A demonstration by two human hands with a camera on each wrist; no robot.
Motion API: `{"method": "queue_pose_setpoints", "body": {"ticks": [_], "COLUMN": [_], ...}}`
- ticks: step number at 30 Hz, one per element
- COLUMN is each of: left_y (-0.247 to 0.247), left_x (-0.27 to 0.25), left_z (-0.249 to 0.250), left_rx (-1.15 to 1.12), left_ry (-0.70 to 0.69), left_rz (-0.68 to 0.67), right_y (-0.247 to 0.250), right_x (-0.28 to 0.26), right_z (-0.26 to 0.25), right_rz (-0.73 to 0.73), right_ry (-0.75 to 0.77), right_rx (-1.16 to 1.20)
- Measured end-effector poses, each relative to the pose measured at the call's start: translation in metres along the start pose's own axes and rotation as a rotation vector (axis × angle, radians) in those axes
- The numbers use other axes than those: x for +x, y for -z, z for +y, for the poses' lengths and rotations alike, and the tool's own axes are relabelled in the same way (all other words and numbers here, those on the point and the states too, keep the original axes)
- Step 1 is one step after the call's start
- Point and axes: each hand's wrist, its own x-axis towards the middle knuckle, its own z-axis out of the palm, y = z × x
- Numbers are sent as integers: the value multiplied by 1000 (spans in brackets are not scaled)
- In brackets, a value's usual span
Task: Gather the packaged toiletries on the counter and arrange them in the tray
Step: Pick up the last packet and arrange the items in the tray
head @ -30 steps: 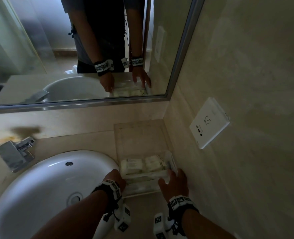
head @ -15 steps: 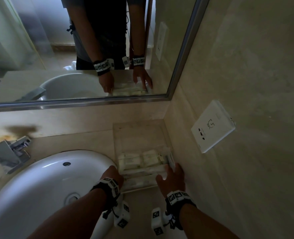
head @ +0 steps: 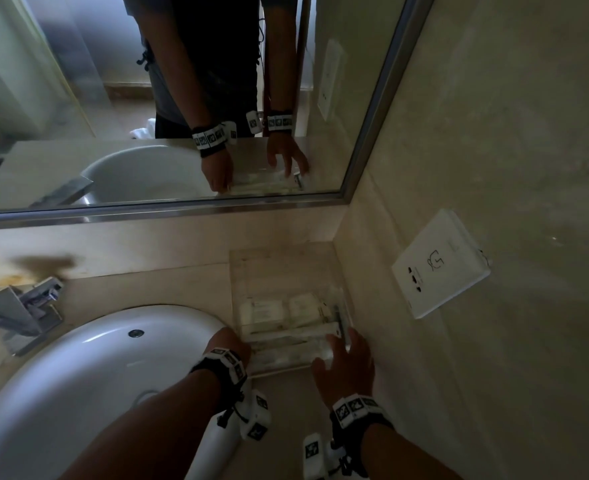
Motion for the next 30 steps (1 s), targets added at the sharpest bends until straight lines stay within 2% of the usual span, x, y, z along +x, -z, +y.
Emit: {"method": "queue_pose_setpoints", "body": {"ticks": [4, 9, 15, 17, 22, 30], "left_y": [2, 1, 2, 2, 11, 10], "left_x": [6, 10, 19, 21, 21, 17], "left_z": [3, 6, 1, 0, 2, 6], "left_rx": [-21, -26, -54, -111, -256, -138], "left_ry": [-1, -4, 61, 80, 95, -12], "left_rz": [46, 55, 69, 65, 149, 65], "right_y": [-7, -6, -4, -2, 1, -3], "right_x": [-8, -8, 2, 5, 4, 14], "right_z": [-1, -2, -8, -12, -16, -28], "right_rz": [88, -182, -335, -344, -317, -293], "right_ry": [149, 128, 139, 153, 235, 248], "right_rx": [-10, 117, 66, 52, 20, 76]}}
